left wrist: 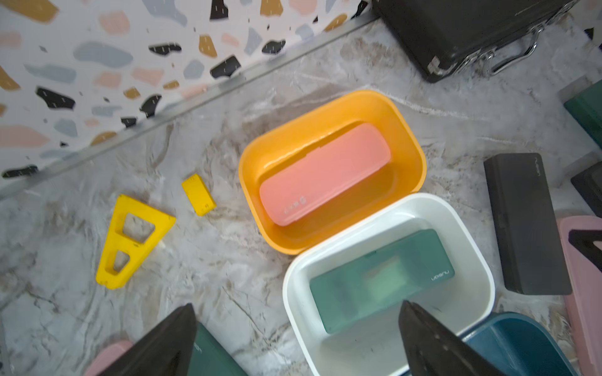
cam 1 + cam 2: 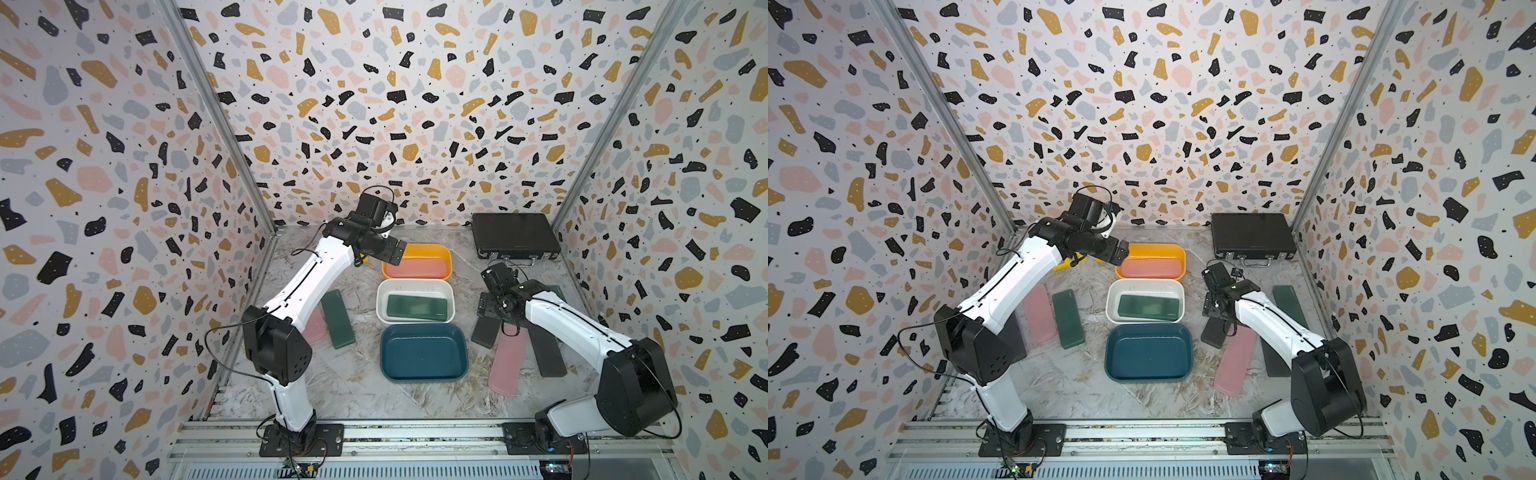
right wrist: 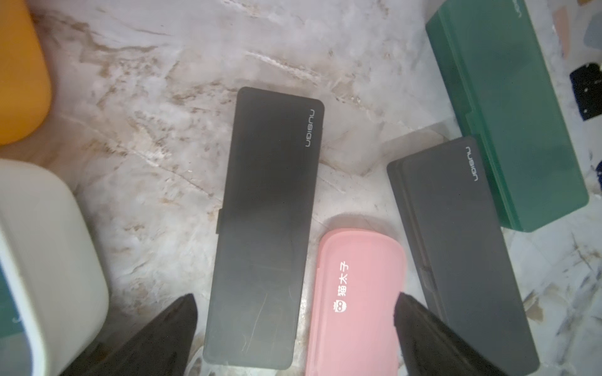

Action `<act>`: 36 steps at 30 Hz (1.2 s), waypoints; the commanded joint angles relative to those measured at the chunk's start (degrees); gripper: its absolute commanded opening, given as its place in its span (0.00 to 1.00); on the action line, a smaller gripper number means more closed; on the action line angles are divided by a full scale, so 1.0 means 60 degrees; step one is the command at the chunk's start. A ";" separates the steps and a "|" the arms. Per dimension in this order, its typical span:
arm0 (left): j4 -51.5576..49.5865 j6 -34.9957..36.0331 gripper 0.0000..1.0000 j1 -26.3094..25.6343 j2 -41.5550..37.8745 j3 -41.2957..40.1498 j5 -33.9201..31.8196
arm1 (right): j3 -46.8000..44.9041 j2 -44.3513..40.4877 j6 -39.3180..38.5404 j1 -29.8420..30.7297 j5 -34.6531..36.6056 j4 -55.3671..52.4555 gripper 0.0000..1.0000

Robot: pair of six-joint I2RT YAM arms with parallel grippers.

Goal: Place the pencil cases by color into the storage box
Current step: Pick up the pencil case from the center of the board.

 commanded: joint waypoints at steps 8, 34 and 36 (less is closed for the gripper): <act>-0.0840 -0.1880 1.00 -0.0051 -0.1331 -0.0875 -0.0128 | 0.0596 0.1451 0.0764 -0.0609 -0.1131 0.0455 0.99; -0.0454 -0.2352 1.00 -0.0047 -0.2923 -0.2863 -0.0288 | 0.1275 0.3131 0.0557 -0.0655 -0.1257 0.0778 0.99; -0.0439 -0.2355 1.00 -0.0047 -0.2946 -0.2931 -0.0272 | 0.1227 0.3247 0.0562 -0.0655 -0.1327 0.0882 0.99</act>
